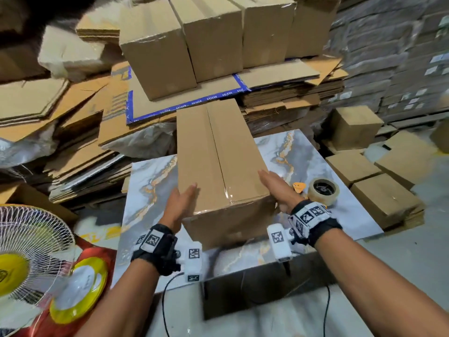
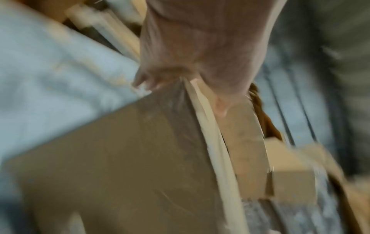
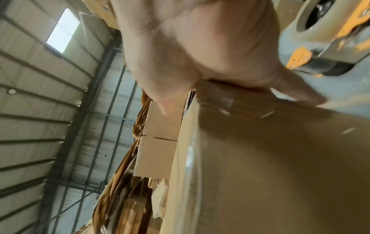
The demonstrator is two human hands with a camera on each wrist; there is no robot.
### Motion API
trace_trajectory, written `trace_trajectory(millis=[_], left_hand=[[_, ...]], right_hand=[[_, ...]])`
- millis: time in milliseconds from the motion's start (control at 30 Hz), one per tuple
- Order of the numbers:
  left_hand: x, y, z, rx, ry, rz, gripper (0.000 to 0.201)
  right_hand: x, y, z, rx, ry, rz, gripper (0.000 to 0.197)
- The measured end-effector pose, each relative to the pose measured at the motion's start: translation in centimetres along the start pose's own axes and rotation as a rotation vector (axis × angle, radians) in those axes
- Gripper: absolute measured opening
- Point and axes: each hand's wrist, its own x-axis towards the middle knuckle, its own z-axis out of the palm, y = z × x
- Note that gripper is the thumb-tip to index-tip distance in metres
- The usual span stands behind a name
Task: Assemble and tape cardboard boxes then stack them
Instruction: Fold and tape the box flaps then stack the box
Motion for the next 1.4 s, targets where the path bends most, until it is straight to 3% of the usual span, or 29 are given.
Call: trace_trajectory(millis=[67,167,233,400,533,600,700,800,900,967,1067,1167,1233,1300,1400], left_hand=[[0.4,0.6,-0.3,-0.019,-0.036,0.003,0.066],[0.7,4.2,-2.2,0.078,-0.014,0.102,0.052],[0.7,7.8,-3.8,0.087,-0.016,0.171,0.053],[0.7,16.8,-6.7,-0.014,0.029,0.379,0.030],[2.0,24.0,-7.9,-0.132,0.017,0.524,0.051],[2.8,27.8,-8.1,-0.194,0.015,0.595,0.051],[4.6,33.3,-8.2,-0.276,-0.108,0.721,0.064],[7.7,38.3,-8.3,-0.107,-0.169,0.912,0.088],[13.0,43.1,-7.2,0.033,-0.183,1.055,0.105],[18.1,46.7,-6.4,0.057,-0.115,1.061,0.111],[26.4,52.2,-5.2,0.006,0.054,1.040,0.100],[34.1,55.8,-3.4,0.084,0.322,1.142,0.066],[39.0,56.9,-2.3,0.280,0.524,1.153,0.047],[42.9,57.0,-1.1,0.554,0.565,1.055,0.051],[47.5,57.0,-0.6,0.808,0.579,0.774,0.074]], right_hand=[[-0.5,-1.5,0.8,-0.050,0.042,-0.051,0.042],[-1.7,-5.2,0.7,-0.114,0.082,-0.104,0.042],[-2.9,-8.5,0.3,-0.147,0.077,-0.134,0.039],[-5.5,-16.4,-1.0,-0.169,0.062,-0.344,0.009],[-4.0,-23.2,-2.4,-0.185,0.166,-0.500,0.032],[-2.4,-26.9,-3.2,-0.181,0.215,-0.577,0.039],[0.5,-32.2,-4.4,-0.079,0.252,-0.696,0.045],[3.9,-37.4,-5.8,-0.005,0.323,-0.787,0.038],[8.6,-42.4,-7.2,-0.072,0.421,-0.946,0.053],[12.8,-45.8,-7.8,-0.111,0.411,-1.042,0.059],[20.1,-51.0,-8.5,-0.220,0.426,-1.160,0.057],[27.7,-55.4,-8.7,-0.322,0.446,-1.198,0.061],[33.0,-57.2,-8.5,-0.410,0.435,-1.157,0.066],[37.6,-57.8,-7.7,-0.466,0.369,-1.055,0.073],[42.8,-57.2,-6.1,-0.550,0.279,-0.938,0.086]])
